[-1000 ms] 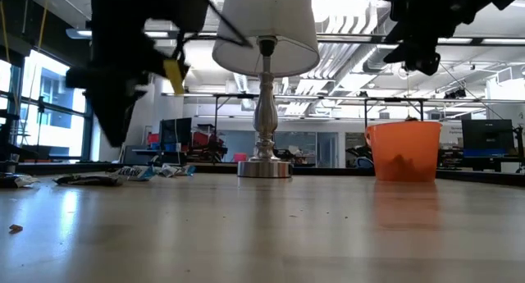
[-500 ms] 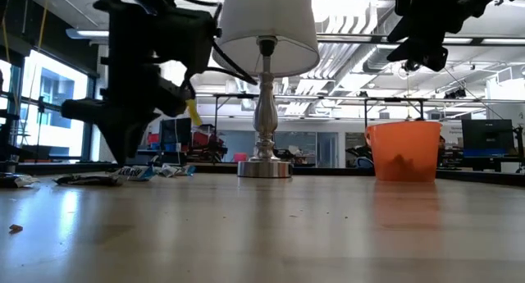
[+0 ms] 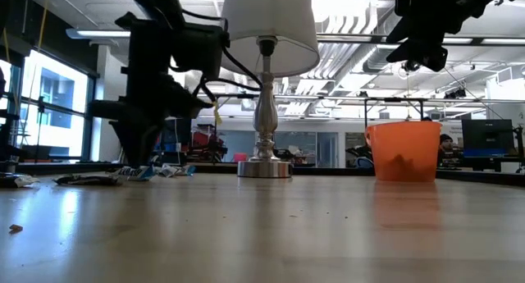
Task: Sort candy
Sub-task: Put the white chocolate bar into the orange bucket
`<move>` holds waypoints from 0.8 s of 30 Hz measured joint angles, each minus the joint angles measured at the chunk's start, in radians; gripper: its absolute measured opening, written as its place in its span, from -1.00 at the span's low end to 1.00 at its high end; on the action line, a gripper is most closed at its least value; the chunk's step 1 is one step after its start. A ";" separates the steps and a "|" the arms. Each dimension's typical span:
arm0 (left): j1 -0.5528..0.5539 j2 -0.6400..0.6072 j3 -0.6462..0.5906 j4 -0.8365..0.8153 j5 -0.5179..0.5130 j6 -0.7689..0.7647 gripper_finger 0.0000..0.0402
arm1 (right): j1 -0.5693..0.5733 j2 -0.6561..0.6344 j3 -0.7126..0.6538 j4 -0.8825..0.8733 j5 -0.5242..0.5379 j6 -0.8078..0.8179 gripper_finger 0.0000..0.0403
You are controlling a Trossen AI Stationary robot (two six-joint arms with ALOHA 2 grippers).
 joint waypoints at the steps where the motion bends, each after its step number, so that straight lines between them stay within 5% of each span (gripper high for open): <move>1: 0.011 0.000 0.000 0.006 0.023 0.001 -0.51 | 0.000 0.000 0.000 0.000 0.000 0.000 -0.20; 14: 0.103 -0.010 -0.152 0.125 0.080 -0.030 -0.51 | 0.000 0.000 0.000 -0.001 -0.006 -0.011 -0.20; 24: 0.088 -0.012 -0.086 0.110 0.058 -0.136 -0.61 | 0.000 0.000 0.000 0.000 -0.006 -0.011 -0.20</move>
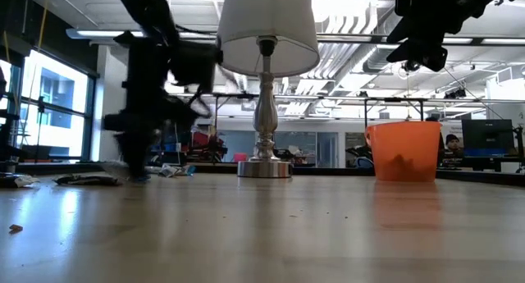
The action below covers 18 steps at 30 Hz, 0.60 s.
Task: Sort candy
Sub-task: Put the white chocolate bar into the orange bucket
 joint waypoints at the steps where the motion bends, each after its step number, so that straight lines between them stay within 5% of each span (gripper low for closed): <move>1: -0.004 -0.006 0.013 0.018 0.001 -0.012 -0.62 | 0.000 0.000 0.000 0.000 0.000 0.000 -0.20; 8: -0.048 -0.029 0.081 -0.004 -0.006 -0.084 -0.62 | 0.000 0.000 0.000 -0.001 0.001 -0.016 -0.20; 18: -0.026 -0.030 0.085 -0.047 -0.144 -0.075 -0.62 | 0.000 0.000 0.000 0.000 0.001 -0.026 -0.20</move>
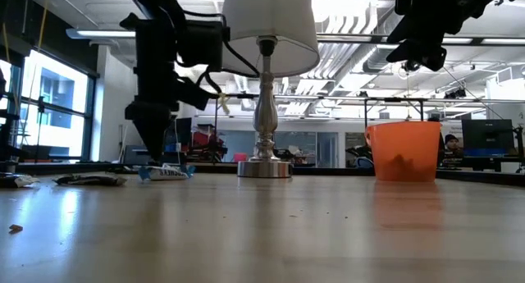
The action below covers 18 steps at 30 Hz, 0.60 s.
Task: Sort candy
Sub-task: Put the white chocolate bar into the orange bucket
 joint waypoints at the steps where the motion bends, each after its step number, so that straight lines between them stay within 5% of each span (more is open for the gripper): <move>1: 0.010 0.000 0.000 0.007 0.004 0.000 -0.62 | 0.000 0.000 0.000 0.000 0.000 0.000 -0.20; 18: 0.134 0.006 -0.040 0.115 0.145 0.006 -0.62 | 0.000 0.000 0.000 0.000 0.000 -0.009 -0.20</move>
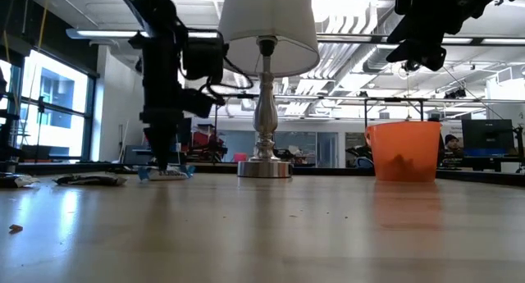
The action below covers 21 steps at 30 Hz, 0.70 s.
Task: Sort candy
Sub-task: Put the white chocolate bar into the orange bucket
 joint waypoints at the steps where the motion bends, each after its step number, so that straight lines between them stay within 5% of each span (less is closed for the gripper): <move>1: 0.006 0.000 -0.012 0.005 0.010 -0.010 -0.62 | 0.000 0.000 0.000 0.000 0.000 0.000 -0.20; 14: 0.039 -0.014 -0.163 0.165 0.063 -0.124 -0.63 | 0.000 0.000 0.000 0.000 0.002 -0.022 -0.20; 21: 0.041 -0.016 -0.165 0.168 0.075 -0.215 -0.95 | 0.000 0.000 0.000 0.000 0.002 -0.022 -0.20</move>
